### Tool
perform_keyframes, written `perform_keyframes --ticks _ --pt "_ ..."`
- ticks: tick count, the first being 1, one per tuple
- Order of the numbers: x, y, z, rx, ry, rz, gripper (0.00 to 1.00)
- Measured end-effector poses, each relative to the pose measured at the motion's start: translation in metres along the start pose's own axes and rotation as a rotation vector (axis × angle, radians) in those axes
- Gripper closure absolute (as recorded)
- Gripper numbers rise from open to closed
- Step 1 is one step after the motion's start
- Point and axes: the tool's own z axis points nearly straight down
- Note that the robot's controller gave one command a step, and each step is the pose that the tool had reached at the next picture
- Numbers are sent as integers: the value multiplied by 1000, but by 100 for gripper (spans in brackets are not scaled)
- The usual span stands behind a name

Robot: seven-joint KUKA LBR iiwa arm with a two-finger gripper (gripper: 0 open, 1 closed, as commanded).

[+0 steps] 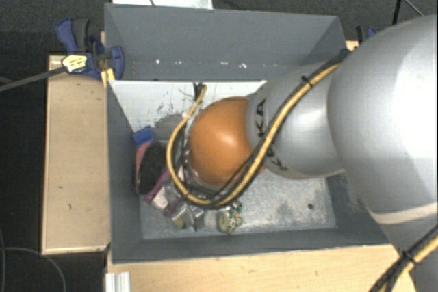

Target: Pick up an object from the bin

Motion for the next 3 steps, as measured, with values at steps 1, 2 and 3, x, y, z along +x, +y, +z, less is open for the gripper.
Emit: perform_keyframes --ticks 1,2,3 --pt "-22 -17 -118 3 23 -20 100" --pt "7 -84 -98 6 34 177 100" --pt "5 -92 -160 7 26 199 100"
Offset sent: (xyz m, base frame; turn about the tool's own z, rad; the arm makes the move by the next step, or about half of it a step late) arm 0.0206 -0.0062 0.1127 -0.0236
